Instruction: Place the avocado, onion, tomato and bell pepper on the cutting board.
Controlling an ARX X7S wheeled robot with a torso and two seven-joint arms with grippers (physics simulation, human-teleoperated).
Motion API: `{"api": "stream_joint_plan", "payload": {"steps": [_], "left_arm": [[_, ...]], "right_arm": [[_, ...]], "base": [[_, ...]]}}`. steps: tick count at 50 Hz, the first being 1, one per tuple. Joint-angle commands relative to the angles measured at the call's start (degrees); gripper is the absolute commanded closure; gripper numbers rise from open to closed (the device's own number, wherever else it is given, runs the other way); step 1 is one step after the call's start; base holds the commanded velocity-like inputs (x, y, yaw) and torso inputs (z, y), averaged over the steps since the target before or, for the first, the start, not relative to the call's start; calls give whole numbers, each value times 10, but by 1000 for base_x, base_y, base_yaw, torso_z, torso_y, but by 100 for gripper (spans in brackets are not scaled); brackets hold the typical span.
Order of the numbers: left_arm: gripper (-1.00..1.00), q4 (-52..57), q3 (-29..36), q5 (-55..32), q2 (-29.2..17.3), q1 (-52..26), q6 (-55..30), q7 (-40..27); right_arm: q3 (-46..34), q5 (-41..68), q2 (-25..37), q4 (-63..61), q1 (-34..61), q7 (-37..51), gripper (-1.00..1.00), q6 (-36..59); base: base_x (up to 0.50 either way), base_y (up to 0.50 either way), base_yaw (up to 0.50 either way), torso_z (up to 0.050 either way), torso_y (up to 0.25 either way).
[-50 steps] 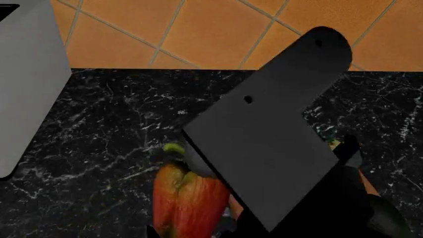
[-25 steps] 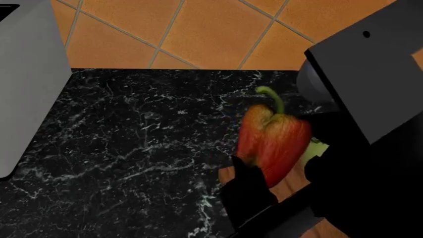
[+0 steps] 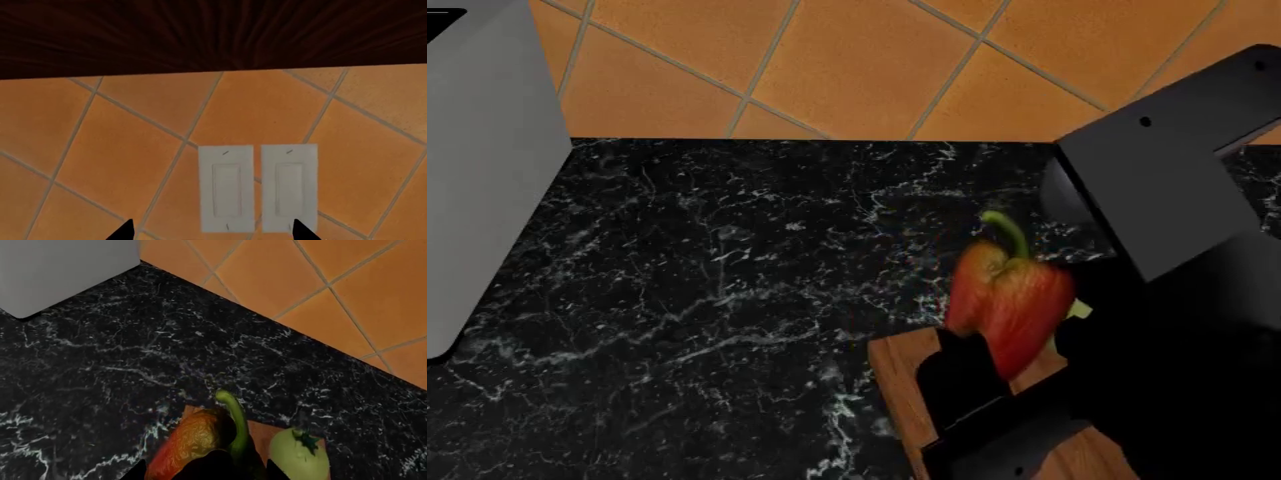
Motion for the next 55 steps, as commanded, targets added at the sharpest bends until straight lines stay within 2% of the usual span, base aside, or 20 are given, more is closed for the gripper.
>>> {"api": "stream_joint_plan", "payload": {"steps": [1, 12, 13, 27, 55], "left_arm": [[-100, -3, -19, 8, 11, 4, 1, 11], [-100, 0, -21, 4, 11, 10, 0, 8], [-100, 0, -20, 5, 10, 11, 1, 9], [-100, 14, -20, -3, 9, 15, -5, 6], [-100, 24, -26, -14, 6, 14, -12, 2]], "right_arm": [[8, -43, -15, 12, -21, -26, 100, 8], [3, -43, -16, 12, -29, -26, 100, 6], [1, -42, -16, 12, -29, -24, -100, 7], [-5, -12, -26, 12, 10, 2, -100, 25], [-63, 171, -91, 21, 265, 171, -100, 74]], "base": [[0, 0, 0, 0, 0], [0, 0, 0, 0, 0], [0, 0, 0, 0, 0], [0, 0, 0, 0, 0], [0, 0, 0, 0, 0]]}}
